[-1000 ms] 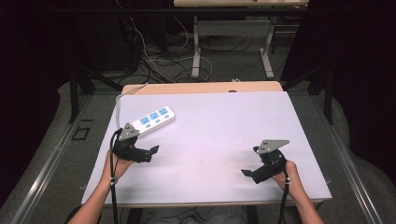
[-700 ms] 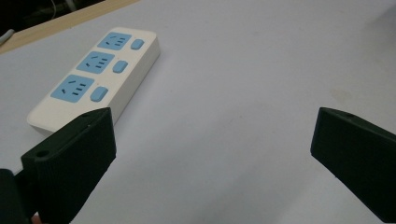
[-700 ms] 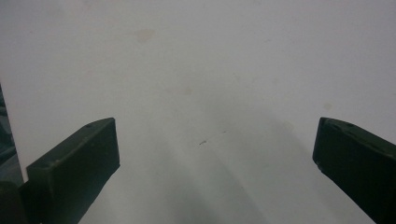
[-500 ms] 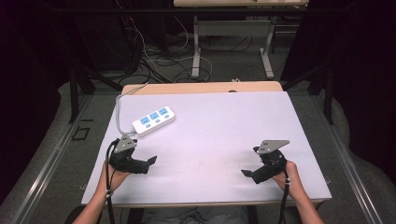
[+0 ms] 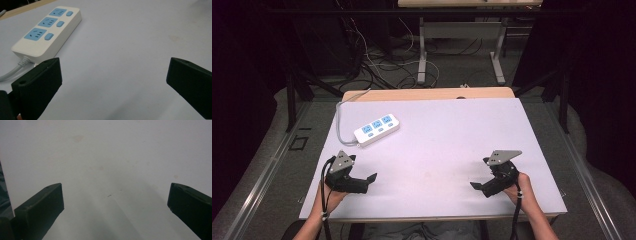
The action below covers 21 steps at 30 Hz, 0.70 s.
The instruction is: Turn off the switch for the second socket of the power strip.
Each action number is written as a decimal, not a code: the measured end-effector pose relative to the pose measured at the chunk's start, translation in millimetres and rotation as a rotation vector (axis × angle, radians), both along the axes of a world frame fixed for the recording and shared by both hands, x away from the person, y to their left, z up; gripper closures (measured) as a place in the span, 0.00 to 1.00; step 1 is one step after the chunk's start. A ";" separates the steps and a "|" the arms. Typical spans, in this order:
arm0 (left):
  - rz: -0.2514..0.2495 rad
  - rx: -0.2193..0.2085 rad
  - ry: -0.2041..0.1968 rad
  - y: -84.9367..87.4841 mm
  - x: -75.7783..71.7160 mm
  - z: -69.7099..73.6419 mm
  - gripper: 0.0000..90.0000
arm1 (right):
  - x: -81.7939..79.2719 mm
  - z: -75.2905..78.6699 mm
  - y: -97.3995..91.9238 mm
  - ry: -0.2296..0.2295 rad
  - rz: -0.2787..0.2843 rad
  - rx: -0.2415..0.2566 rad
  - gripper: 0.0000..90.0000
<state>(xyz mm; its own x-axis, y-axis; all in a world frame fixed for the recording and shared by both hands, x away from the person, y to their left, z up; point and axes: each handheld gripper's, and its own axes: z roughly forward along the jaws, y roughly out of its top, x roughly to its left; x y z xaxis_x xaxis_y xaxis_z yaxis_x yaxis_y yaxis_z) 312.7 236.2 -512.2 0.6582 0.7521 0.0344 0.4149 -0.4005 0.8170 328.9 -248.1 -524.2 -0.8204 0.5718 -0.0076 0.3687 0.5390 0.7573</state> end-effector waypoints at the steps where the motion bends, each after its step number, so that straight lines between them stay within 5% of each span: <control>1: 0.002 -0.002 -0.003 -0.3 -0.8 -1.1 0.00 | -0.3 0.0 0.0 -0.007 -0.004 0.000 0.00; 21: -0.032 0.013 0.014 -1.5 -13.2 -9.8 0.00 | -1.1 0.5 -0.5 -0.020 0.010 -0.008 0.00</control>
